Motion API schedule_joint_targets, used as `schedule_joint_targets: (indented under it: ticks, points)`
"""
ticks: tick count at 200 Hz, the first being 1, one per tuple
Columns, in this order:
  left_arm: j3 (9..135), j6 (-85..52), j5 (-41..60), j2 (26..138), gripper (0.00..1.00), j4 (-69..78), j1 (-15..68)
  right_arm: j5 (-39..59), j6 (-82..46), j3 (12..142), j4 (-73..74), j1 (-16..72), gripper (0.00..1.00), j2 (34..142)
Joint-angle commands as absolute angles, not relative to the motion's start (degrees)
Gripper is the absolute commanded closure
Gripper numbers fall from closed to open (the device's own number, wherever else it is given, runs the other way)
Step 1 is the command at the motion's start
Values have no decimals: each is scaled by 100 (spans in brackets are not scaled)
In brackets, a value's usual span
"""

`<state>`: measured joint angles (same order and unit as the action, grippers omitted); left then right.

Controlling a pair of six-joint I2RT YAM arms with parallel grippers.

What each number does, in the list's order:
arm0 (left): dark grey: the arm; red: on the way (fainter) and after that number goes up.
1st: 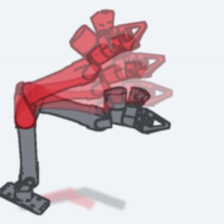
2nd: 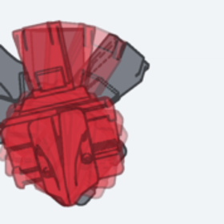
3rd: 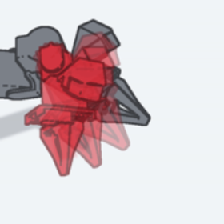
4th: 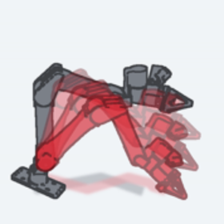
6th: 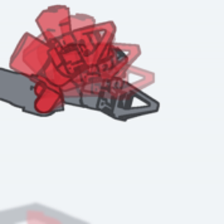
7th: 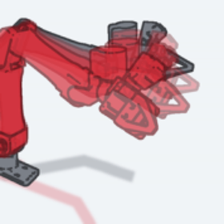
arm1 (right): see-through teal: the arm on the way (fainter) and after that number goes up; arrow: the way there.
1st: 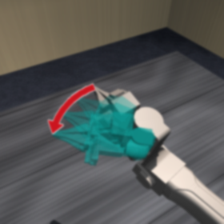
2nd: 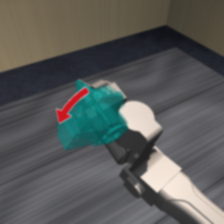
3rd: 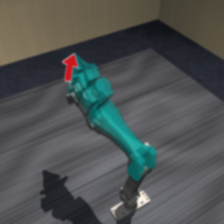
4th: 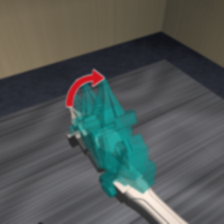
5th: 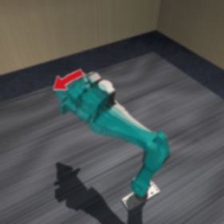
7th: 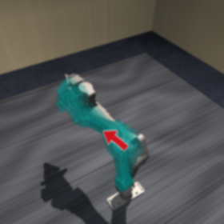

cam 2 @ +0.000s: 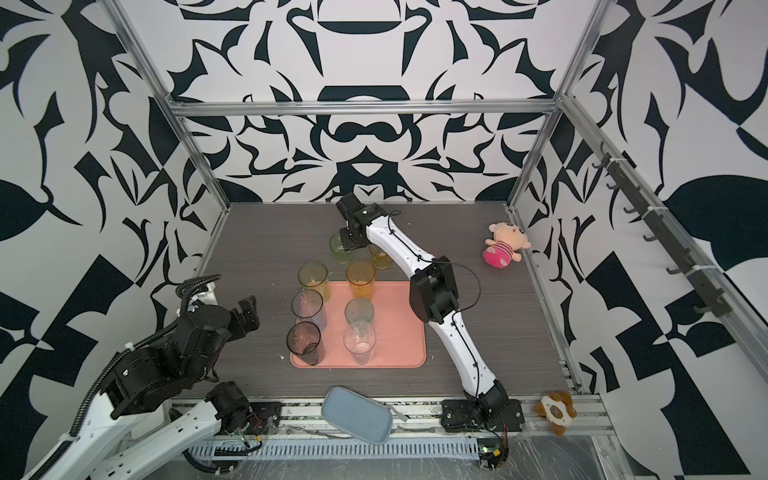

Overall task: Place the glasses into the tray
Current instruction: 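Lift the green glass with the right gripper, then carry the green glass with the right gripper over the pink tray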

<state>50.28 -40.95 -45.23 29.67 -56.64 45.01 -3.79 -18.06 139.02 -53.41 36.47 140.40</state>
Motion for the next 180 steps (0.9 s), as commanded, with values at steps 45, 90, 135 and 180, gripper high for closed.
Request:
schedule_joint_targets:
  ticks: [45,90,135,180]
  points:
    - [4966,-4184,-4641,2934,0,-5731,4519,-807,-1741,14105,-5676,3519,100,12864]
    - [4966,-4186,-4648,2944,1,-5727,4517,-960,-1723,13757,-5786,3403,100,12249]
    - [4969,-4190,-4659,2949,0,-5739,4520,-1338,-1621,13298,-5949,3334,100,11593]
    - [4970,-4192,-4671,2965,0,-5741,4521,-1660,-1572,12357,-5886,3331,100,10771]
